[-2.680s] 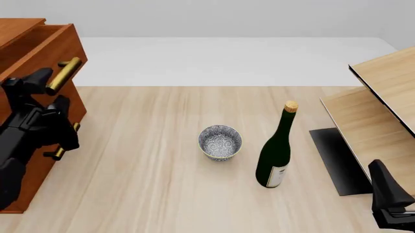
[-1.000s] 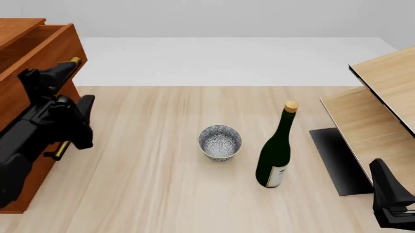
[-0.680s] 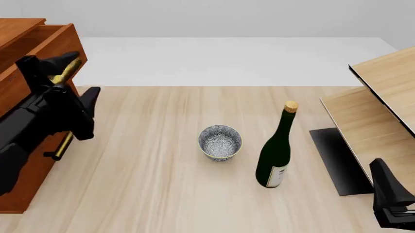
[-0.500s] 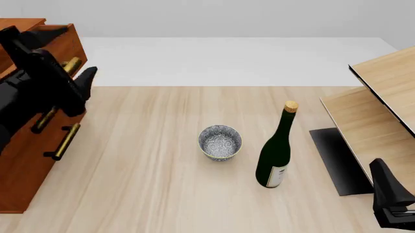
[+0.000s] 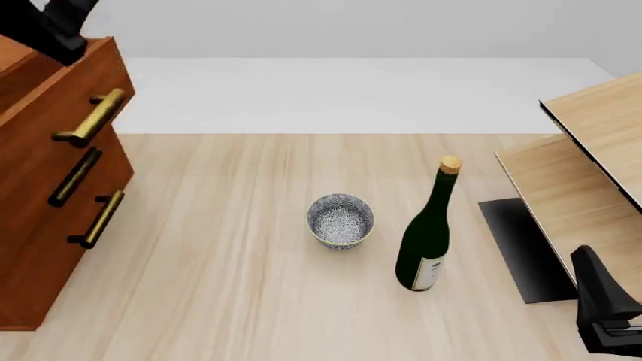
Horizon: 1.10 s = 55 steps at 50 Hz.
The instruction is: Close the bottom drawer of the cabinet and open the top drawer.
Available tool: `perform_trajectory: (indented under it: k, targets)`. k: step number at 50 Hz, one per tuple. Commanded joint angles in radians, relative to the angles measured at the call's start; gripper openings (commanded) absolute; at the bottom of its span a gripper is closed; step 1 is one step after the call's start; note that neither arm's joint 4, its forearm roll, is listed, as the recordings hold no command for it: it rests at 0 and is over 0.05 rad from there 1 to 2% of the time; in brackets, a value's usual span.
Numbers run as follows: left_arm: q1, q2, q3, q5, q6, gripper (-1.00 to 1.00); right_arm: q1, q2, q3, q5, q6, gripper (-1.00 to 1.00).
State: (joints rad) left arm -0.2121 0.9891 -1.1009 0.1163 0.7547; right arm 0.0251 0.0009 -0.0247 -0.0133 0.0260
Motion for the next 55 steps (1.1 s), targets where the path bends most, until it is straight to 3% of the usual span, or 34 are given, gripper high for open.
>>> perform_trajectory:
  k: [1,3,4,7,9,10,12,13,14,16,17,19,22,23,25,26,27,33,35,44,55]
  targets:
    - [0.025,0.09,-0.323,0.341,-0.384,1.0,0.0,-0.001,0.001,0.0,0.003,1.0]
    - [0.004,0.132,-0.375,0.395,-0.453,1.0,-0.001,0.001,-0.001,0.0,0.004,1.0]
    - [0.087,0.102,-0.325,0.359,-0.348,1.0,-0.002,0.001,-0.001,0.0,0.005,1.0]
    - [0.102,0.068,-0.28,0.32,-0.282,1.0,-0.003,-0.001,0.0,0.0,0.005,1.0]
    - [0.061,0.093,-0.338,0.394,-0.342,1.0,-0.003,-0.001,0.0,0.0,0.006,1.0]
    - [0.085,0.081,-0.332,0.394,-0.32,1.0,-0.003,0.001,-0.001,0.0,0.006,1.0]
    - [0.099,0.119,-0.416,0.468,-0.404,1.0,-0.003,0.001,-0.001,0.0,0.005,1.0]
    - [0.123,0.119,-0.423,0.475,-0.371,1.0,-0.003,0.001,-0.001,0.001,0.006,1.0]
    - [0.108,0.15,-0.463,0.52,-0.423,1.0,-0.002,0.001,-0.001,0.0,0.005,1.0]
    - [0.103,0.16,-0.465,0.543,-0.4,1.0,-0.002,0.001,-0.001,0.001,0.005,1.0]
    - [0.124,0.165,-0.482,0.564,-0.432,1.0,-0.002,0.001,-0.001,0.001,0.005,1.0]
    - [0.134,0.17,-0.488,0.589,-0.426,1.0,-0.002,0.001,-0.002,0.001,0.005,1.0]
    - [0.114,0.205,-0.531,0.64,-0.472,1.0,-0.002,0.0,-0.002,0.001,0.006,1.0]
    - [0.146,0.212,-0.552,0.659,-0.511,1.0,-0.003,0.0,-0.002,0.001,0.005,1.0]
    - [0.15,0.211,-0.545,0.658,-0.473,1.0,-0.002,0.0,-0.001,0.001,0.004,1.0]
    - [0.176,0.236,-0.561,0.695,-0.526,1.0,-0.001,0.0,-0.001,0.001,0.004,1.0]
    - [0.167,0.236,-0.542,0.69,-0.498,1.0,-0.001,0.0,-0.001,0.001,0.004,1.0]
    - [0.226,0.243,-0.52,0.708,-0.511,1.0,-0.002,0.001,-0.002,0.001,0.003,1.0]
    - [0.204,0.271,-0.543,0.74,-0.542,1.0,-0.002,0.001,-0.002,0.001,0.002,1.0]
    - [0.258,0.265,-0.477,0.739,-0.521,1.0,-0.007,0.001,-0.001,0.001,-0.002,1.0]
    - [0.277,0.287,-0.452,0.752,-0.592,1.0,-0.003,0.001,-0.002,0.002,-0.009,1.0]
